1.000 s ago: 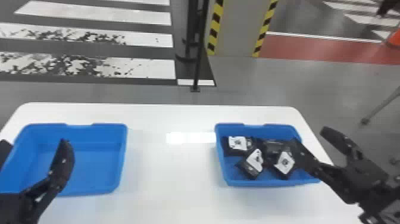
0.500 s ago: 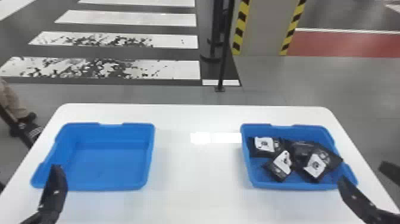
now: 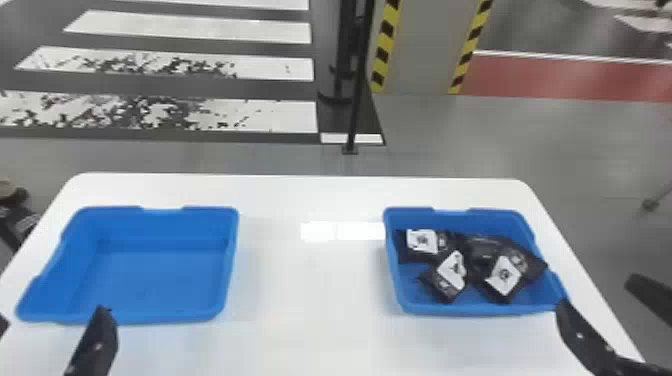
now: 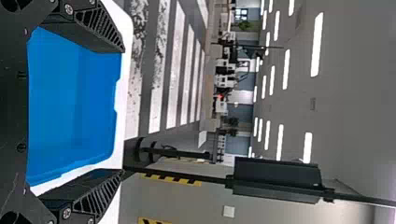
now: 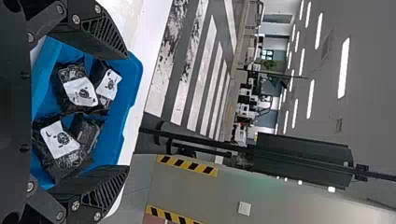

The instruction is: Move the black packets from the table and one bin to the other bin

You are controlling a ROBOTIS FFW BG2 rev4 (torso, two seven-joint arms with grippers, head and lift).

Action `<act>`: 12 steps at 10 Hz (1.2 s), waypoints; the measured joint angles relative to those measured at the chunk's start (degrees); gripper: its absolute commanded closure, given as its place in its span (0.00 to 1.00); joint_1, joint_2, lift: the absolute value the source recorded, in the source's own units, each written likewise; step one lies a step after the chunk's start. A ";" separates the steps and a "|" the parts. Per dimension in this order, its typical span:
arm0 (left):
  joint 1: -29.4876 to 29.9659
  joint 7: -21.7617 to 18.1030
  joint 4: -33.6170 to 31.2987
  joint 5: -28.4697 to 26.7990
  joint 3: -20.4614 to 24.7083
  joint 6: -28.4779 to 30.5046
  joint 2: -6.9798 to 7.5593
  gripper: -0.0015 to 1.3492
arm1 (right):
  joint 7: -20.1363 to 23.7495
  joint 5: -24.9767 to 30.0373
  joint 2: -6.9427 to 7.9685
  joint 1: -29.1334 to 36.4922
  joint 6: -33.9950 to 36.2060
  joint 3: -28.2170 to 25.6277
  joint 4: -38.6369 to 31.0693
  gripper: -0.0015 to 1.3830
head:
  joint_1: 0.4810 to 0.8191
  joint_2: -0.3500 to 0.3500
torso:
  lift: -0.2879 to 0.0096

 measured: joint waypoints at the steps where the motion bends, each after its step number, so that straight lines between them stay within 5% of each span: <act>1: -0.54 -0.21 0.01 -0.34 0.16 1.63 0.00 0.09 | 0.00 0.48 0.01 -0.56 0.26 0.40 0.33 0.15 | 0.63 0.32 | 0.60; 12: -1.22 -0.19 0.44 -1.77 0.16 -0.96 0.00 0.09 | 0.00 0.38 0.00 -1.11 1.80 0.87 0.50 0.15 | 0.63 0.33 | 0.60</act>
